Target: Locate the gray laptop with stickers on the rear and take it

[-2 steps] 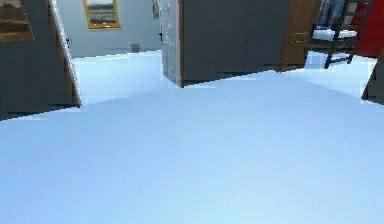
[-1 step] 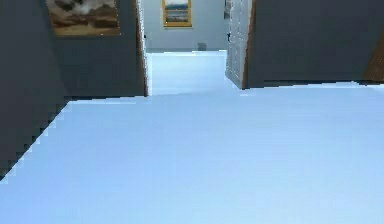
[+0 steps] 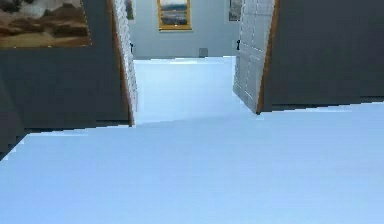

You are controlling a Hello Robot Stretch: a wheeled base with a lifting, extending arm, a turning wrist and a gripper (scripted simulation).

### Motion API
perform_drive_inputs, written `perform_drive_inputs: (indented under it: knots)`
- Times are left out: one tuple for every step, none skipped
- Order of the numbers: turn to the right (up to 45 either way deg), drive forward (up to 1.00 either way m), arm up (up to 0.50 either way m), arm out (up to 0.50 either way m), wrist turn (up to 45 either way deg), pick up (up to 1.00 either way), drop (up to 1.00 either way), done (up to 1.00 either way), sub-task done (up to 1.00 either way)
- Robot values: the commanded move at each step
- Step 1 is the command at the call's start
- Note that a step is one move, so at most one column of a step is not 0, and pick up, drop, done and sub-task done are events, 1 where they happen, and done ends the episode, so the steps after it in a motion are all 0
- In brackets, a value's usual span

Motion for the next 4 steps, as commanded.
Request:
perform_drive_inputs:
  knots:
    - [0.0, 1.00, 0.00, 0.00, 0.0, 0.00, 0.00, 0.00, 0.00]
    - [0.0, 1.00, 0.00, 0.00, 0.0, 0.00, 0.00, 0.00, 0.00]
    - [0.0, 1.00, 0.00, 0.00, 0.0, 0.00, 0.00, 0.00, 0.00]
    - [-6.0, 0.00, 0.00, 0.00, 0.0, 0.00, 0.00, 0.00, 0.00]
